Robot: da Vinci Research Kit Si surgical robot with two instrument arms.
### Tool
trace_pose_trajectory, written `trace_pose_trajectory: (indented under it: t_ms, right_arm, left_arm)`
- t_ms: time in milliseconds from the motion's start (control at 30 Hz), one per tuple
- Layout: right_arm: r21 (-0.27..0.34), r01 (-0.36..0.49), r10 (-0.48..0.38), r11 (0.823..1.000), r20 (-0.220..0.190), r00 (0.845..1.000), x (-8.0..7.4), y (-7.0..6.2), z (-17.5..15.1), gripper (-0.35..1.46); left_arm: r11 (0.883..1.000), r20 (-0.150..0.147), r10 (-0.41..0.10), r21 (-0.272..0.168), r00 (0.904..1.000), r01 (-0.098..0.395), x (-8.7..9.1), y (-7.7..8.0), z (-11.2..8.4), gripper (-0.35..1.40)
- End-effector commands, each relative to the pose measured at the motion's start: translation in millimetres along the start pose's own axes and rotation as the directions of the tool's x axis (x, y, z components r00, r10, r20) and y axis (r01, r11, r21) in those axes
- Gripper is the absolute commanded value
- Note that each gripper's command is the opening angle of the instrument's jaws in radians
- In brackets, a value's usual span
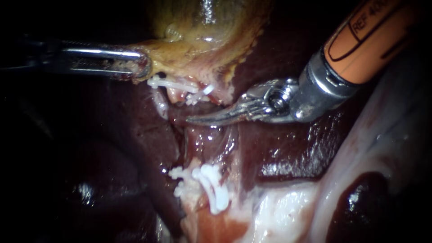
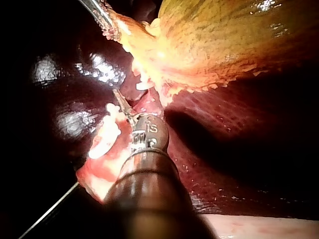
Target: Go back from the cut right tube
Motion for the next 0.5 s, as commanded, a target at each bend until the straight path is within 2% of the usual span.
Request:
trace_pose_trajectory:
  t_ms: [33,67,133,167,200,267,367,433,467,500]
  right_arm:
    - [0.006,-0.012,0.012,1.0,0.0,1.0,-0.1,0.1,0.1,-0.35]
    - [0.014,-0.011,0.011,1.0,-0.008,1.0,-0.2,0.1,0.1,-0.33]
    - [0.023,-0.008,0.008,1.0,-0.018,1.0,-0.5,0.2,0.4,0.56]
    - [0.025,-0.006,0.007,1.0,-0.016,1.0,-0.6,0.3,0.6,0.83]
    - [0.024,-0.005,0.006,1.0,-0.016,1.0,-0.8,0.3,0.8,0.99]
    - [0.022,-0.008,0.008,1.0,-0.015,1.0,-1.1,0.5,1.2,1.2]
    - [0.003,0.092,-0.091,0.996,-0.027,0.995,-1.7,0.8,2.0,1.35]
    - [-0.044,0.135,-0.136,0.99,-0.026,0.99,-2.0,1.1,2.4,1.41]
    - [-0.093,0.17,-0.173,0.981,-0.021,0.985,-2.3,1.3,2.6,1.43]
    - [-0.117,0.2,-0.202,0.973,-0.005,0.979,-2.4,1.4,2.6,1.43]
  left_arm:
    - [1.0,0.0,0.0,0.0,1.0,0.0,0.0,0.0,0.0,-0.35]
    - [1.0,0.0,0.0,0.0,1.0,0.0,0.0,0.0,0.0,-0.35]
    - [1.0,0.0,0.0,0.0,1.0,0.0,0.0,0.0,0.0,-0.35]
    - [1.0,0.0,0.0,0.0,1.0,0.0,0.0,0.0,0.0,-0.35]
    - [1.0,0.0,0.0,0.0,1.0,0.0,0.0,0.0,0.0,-0.35]
    - [1.0,0.0,0.0,0.0,1.0,0.0,0.0,0.0,0.0,-0.35]
    - [1.0,0.0,0.0,0.0,1.0,0.0,0.0,0.0,0.0,-0.35]
    - [1.0,0.0,0.0,0.0,1.0,0.0,0.0,0.0,0.0,-0.35]
    - [1.0,0.0,0.0,0.0,1.0,0.0,0.0,0.0,0.0,-0.35]
    - [1.0,0.0,0.0,0.0,1.0,0.0,0.0,0.0,0.0,-0.35]
